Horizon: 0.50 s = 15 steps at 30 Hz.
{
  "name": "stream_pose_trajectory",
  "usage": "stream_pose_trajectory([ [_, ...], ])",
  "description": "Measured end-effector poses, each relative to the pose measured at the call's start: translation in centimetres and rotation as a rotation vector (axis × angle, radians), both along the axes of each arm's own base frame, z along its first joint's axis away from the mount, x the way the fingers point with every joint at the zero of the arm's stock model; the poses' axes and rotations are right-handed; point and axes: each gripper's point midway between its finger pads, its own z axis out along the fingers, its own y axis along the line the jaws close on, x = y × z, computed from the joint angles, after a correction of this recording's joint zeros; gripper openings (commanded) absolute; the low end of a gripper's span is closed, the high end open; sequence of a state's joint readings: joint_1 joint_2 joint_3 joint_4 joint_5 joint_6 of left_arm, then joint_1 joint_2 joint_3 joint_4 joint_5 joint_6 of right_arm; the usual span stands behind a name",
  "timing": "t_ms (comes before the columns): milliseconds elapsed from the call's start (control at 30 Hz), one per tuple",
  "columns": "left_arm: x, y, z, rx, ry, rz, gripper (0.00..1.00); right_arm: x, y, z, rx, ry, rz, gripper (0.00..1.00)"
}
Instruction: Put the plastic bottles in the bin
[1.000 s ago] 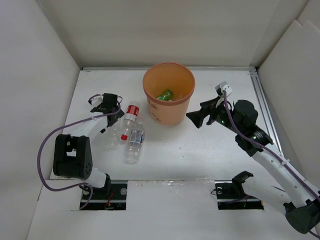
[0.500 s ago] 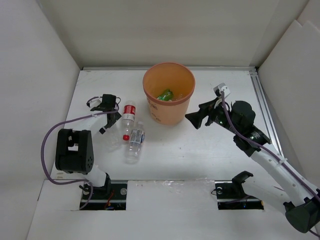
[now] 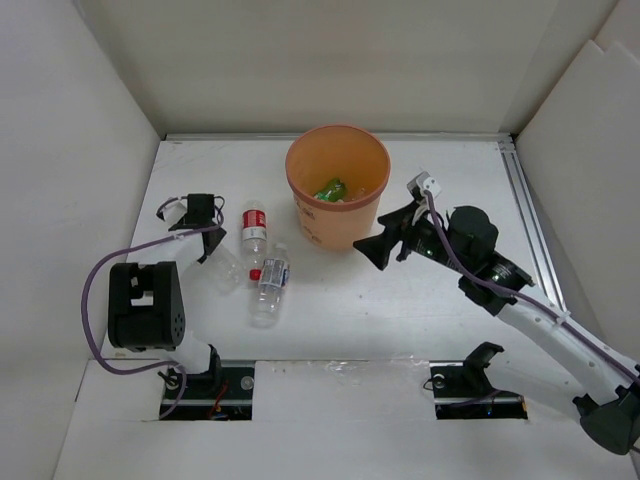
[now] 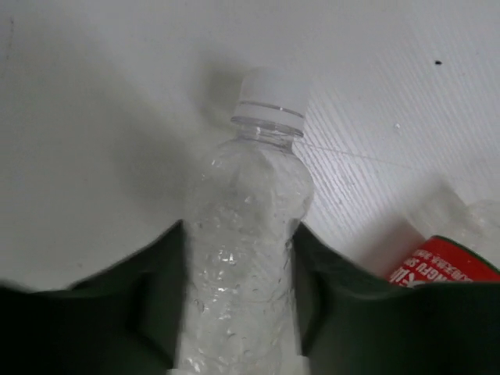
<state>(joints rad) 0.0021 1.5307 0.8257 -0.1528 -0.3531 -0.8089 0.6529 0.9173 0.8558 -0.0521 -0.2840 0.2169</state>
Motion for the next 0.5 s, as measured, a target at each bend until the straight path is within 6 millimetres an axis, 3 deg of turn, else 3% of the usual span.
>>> stream_pose_trajectory([
  [33,0.1,0.0,0.0,-0.005,-0.007,0.004,0.11,-0.3,0.3,0.3,0.004,-0.005,0.010,1.00],
  [133,0.4,0.0,0.2,-0.006,-0.021,0.003,0.00,-1.1,1.0,1.1,0.014,-0.019,0.037,1.00],
  [300,-1.6,-0.1,0.8,-0.013,-0.016,0.014,0.00,-2.4,2.2,2.5,0.032,-0.043,0.087,1.00],
  [400,-2.4,-0.1,3.5,-0.016,-0.072,0.021,0.00,-3.1,3.4,3.5,0.048,-0.059,0.136,1.00],
  [500,-2.2,-0.8,8.3,-0.014,-0.195,-0.009,0.00,-3.7,5.0,4.3,0.052,-0.060,0.187,1.00],
])
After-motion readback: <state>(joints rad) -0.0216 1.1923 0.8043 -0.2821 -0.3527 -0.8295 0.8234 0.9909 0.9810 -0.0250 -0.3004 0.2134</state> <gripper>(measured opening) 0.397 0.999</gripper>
